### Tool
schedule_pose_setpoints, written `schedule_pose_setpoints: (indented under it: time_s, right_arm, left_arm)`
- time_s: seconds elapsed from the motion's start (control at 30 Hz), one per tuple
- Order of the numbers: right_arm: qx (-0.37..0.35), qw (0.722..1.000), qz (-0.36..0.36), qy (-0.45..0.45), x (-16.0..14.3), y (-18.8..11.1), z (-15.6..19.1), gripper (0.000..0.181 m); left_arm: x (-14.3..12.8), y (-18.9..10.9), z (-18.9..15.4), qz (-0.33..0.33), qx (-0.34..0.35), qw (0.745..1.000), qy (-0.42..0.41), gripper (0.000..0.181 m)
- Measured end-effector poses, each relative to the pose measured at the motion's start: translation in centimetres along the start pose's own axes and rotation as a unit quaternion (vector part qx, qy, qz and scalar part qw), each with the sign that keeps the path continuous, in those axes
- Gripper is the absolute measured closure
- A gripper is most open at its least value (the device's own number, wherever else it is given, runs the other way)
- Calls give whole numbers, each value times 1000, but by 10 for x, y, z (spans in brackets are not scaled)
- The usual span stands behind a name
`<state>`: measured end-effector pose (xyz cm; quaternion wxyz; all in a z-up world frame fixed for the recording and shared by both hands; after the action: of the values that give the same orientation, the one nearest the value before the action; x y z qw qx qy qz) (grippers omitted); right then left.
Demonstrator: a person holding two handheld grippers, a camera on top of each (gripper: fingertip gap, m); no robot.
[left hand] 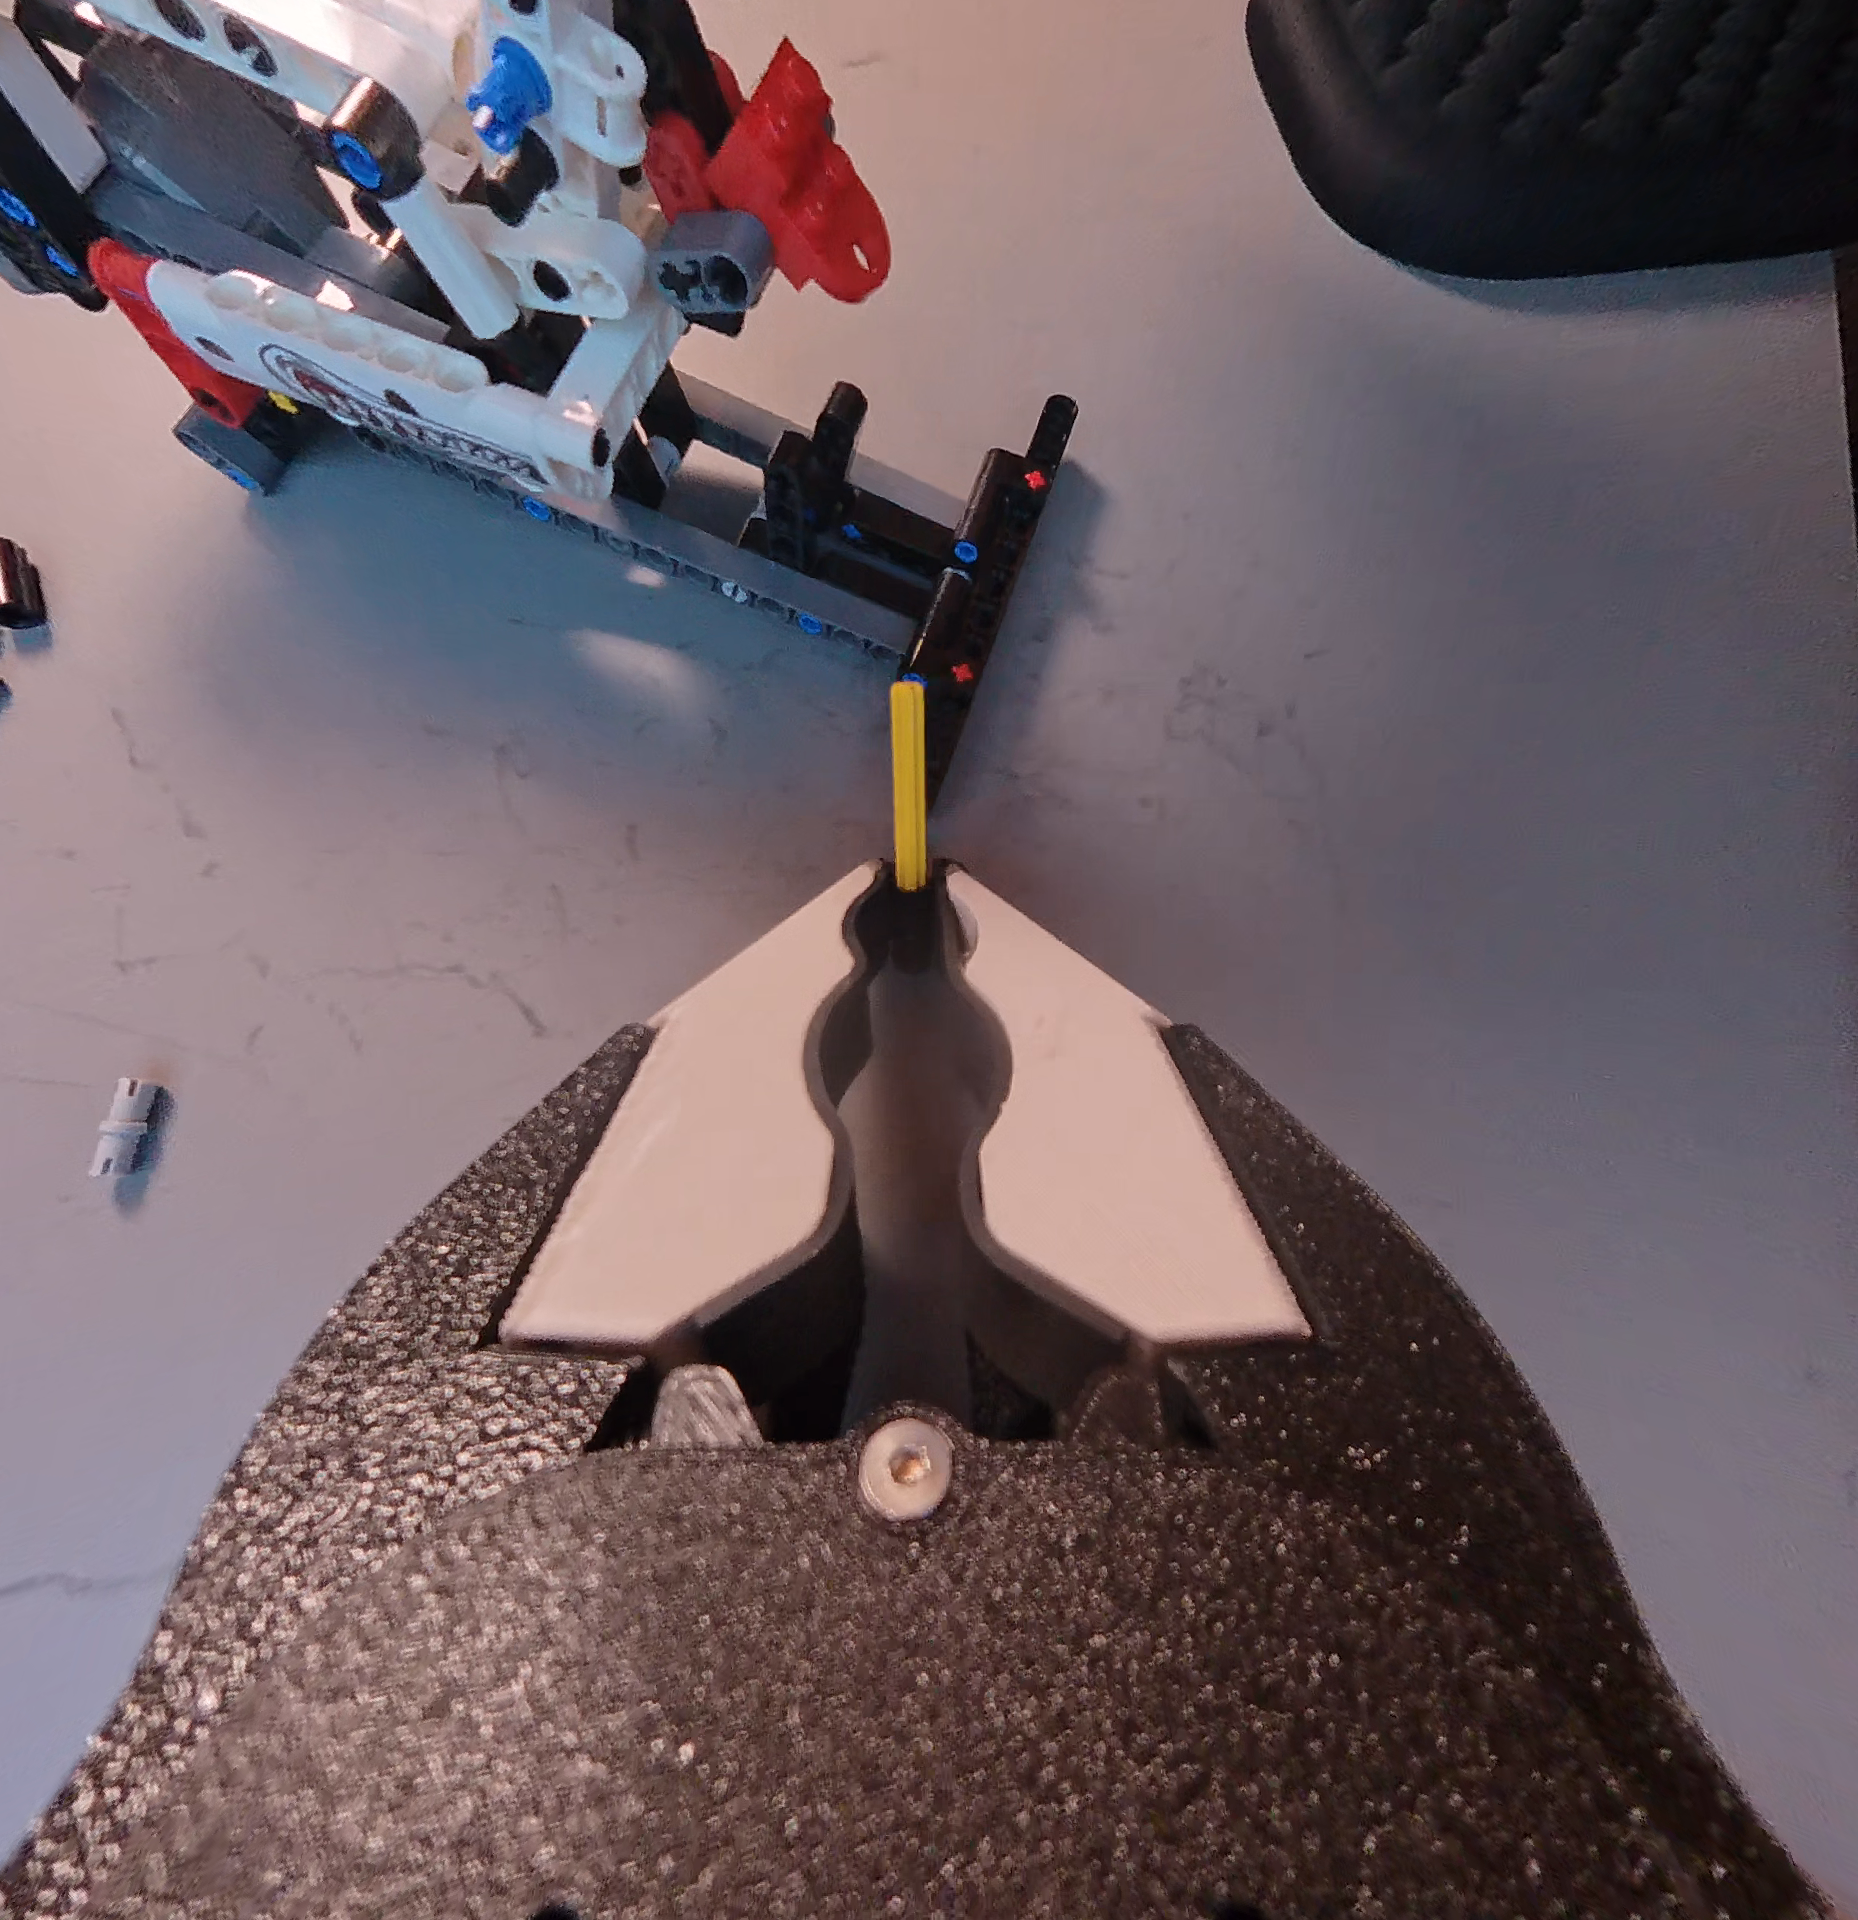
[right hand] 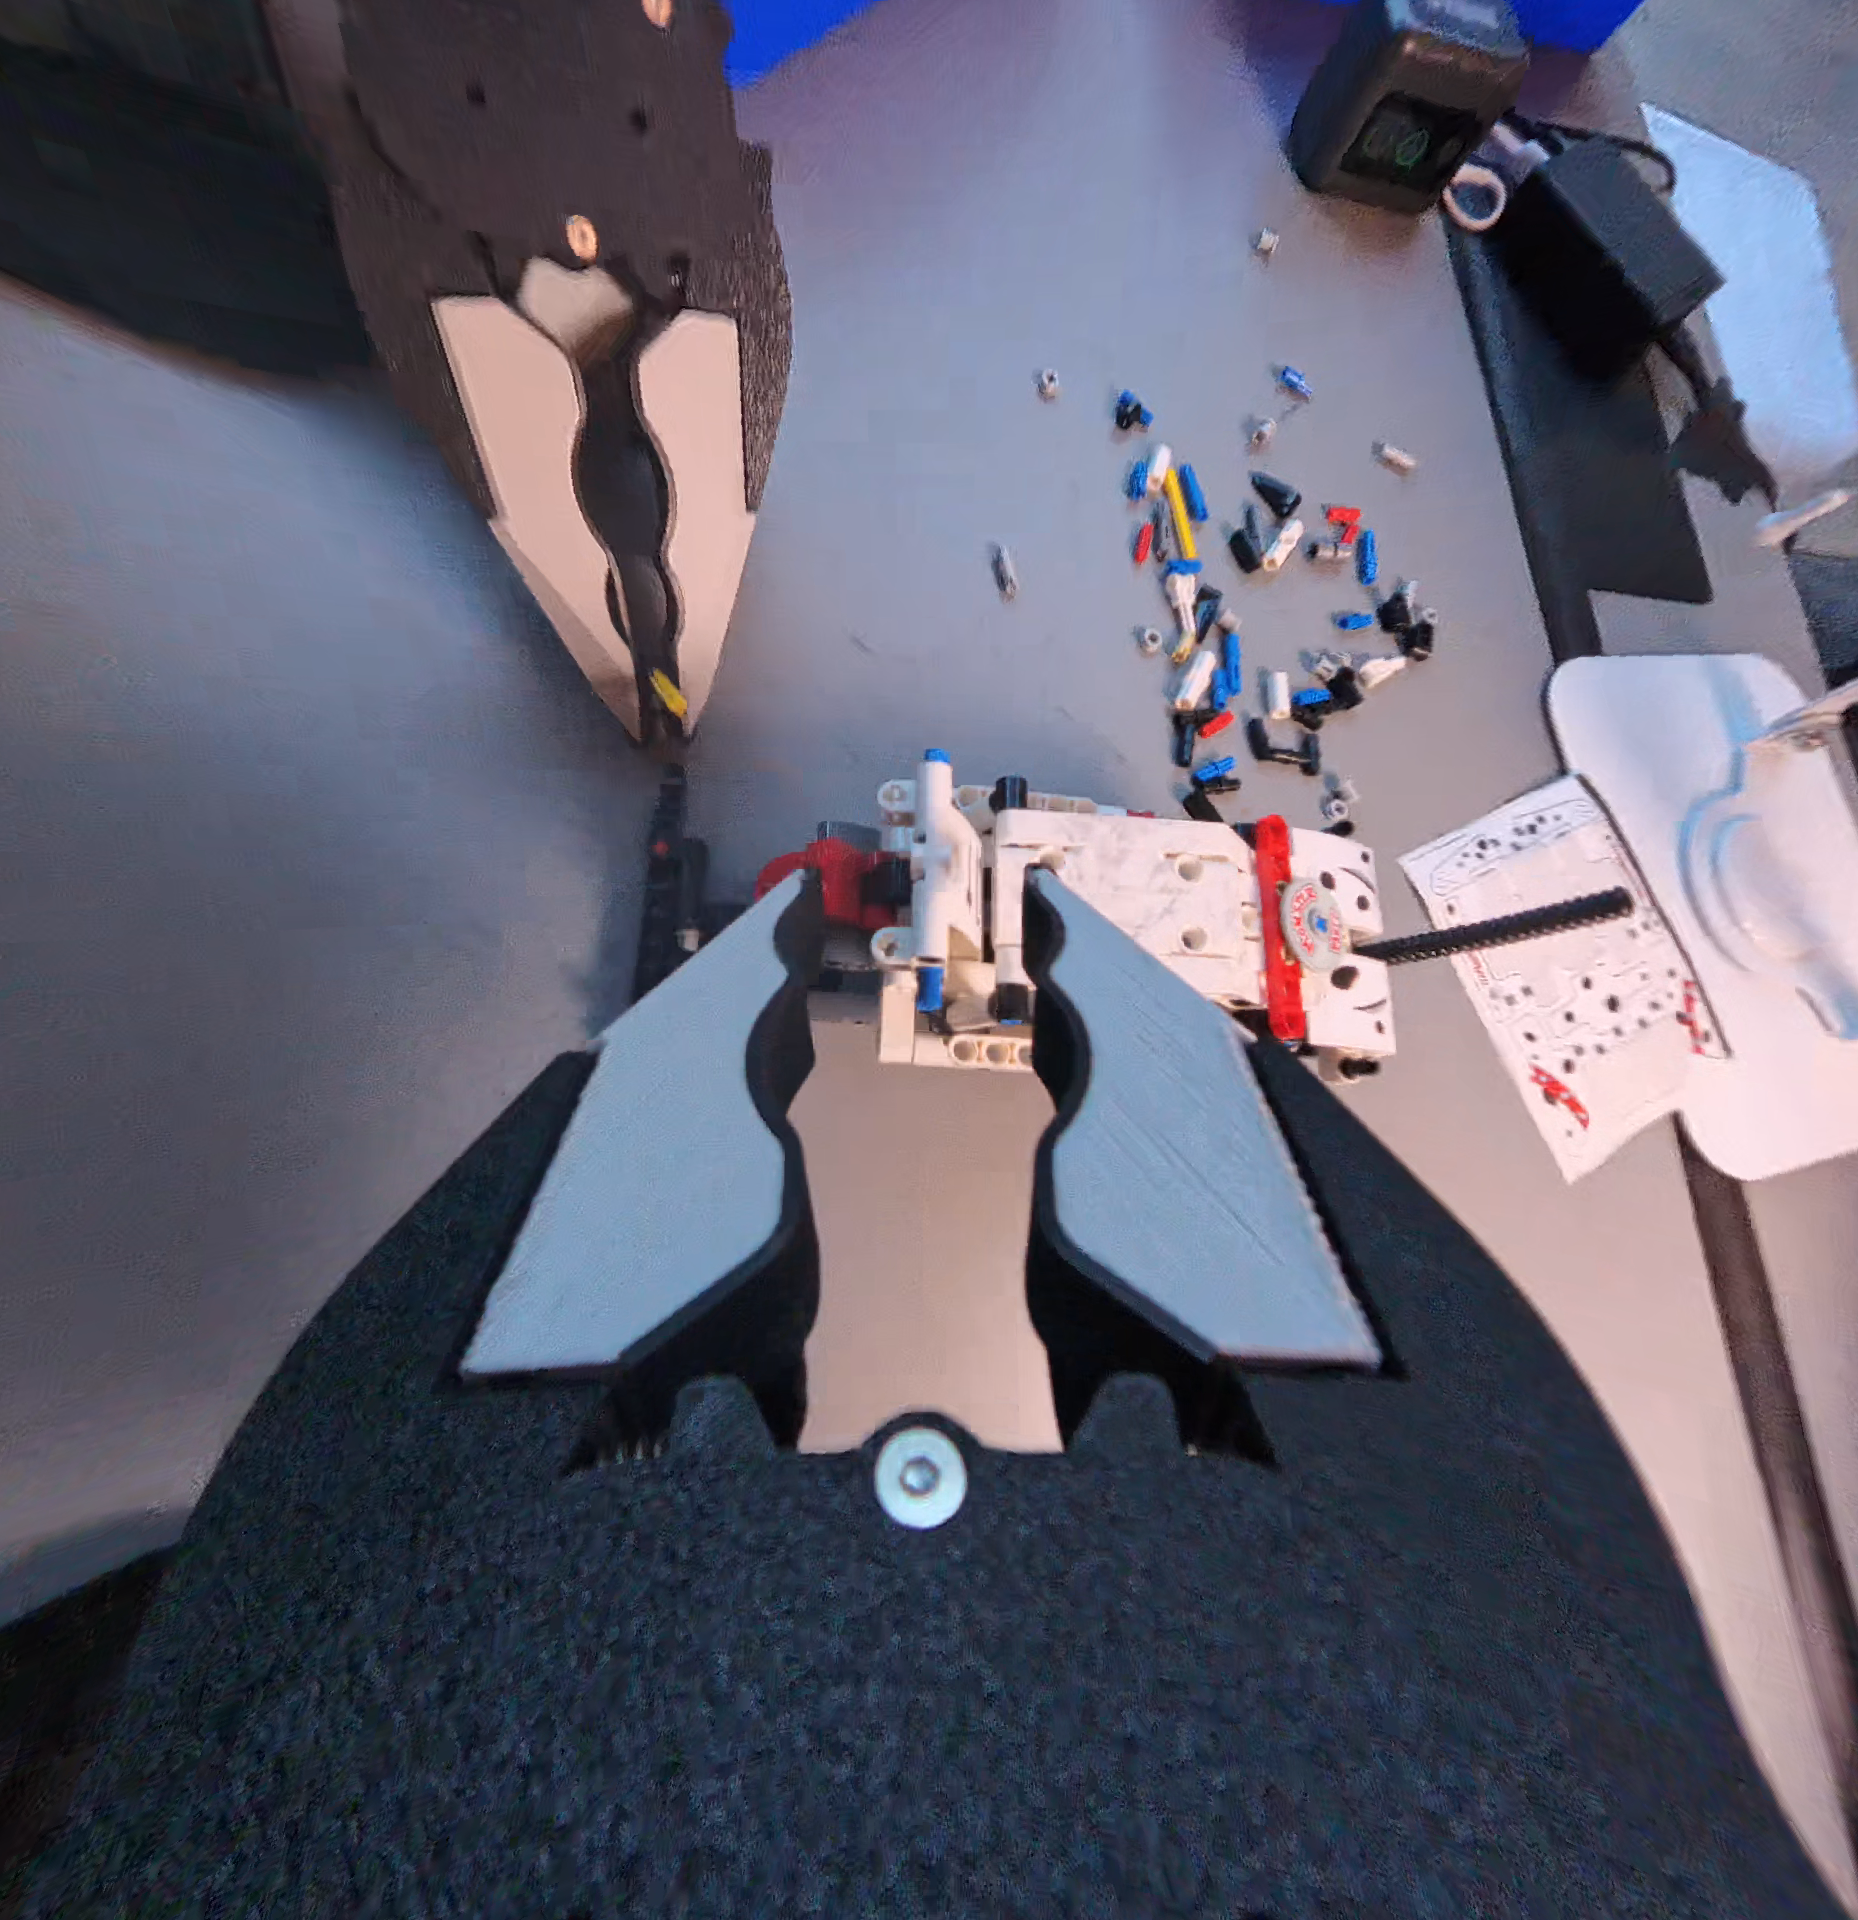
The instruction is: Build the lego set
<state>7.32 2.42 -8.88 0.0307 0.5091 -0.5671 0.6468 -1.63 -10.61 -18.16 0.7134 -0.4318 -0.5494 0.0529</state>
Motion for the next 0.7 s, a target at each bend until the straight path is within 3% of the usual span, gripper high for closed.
schedule_pose_setpoints:
  time_s: [0.1, 0.13, 0.33, 0.53, 0.6, 0.7]
  right_arm:
    - [-20, 999, 25, -11, -3, 10, 4, 158]
    - [-32, 999, 28, -6, -3, 9, 0, 171]
    - [79, 995, 26, 58, -6, 4, -9, 171]
    - [237, 954, -3, 184, -14, 3, -25, 169]
    - [249, 950, -8, 189, -13, 3, -27, 169]
    - [205, 964, -46, 161, -2, -6, -24, 166]
  left_arm:
    - [-2, -2, 1, 0, 4, 1000, 0, 175]
    - [-3, -3, 1, 0, 5, 1000, 1, 175]
    - [-5, -6, 3, 2, 6, 1000, 7, 175]
    - [-8, -5, 3, 12, 8, 1000, 13, 173]
    - [-8, -5, 3, 11, 13, 1000, 17, 173]
    - [-8, -5, 3, 11, 15, 1000, 16, 173]
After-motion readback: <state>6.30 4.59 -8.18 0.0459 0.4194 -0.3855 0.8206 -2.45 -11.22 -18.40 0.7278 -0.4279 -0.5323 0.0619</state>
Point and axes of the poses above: each gripper's, where its closed fingertips meet, y out along the fingers, x out of its top, z = x × y across the jaws, the point moved 6 cm from there along -y, back along the fingers, and after that the axes turned 8 degrees about x, right-handed, at the moved point
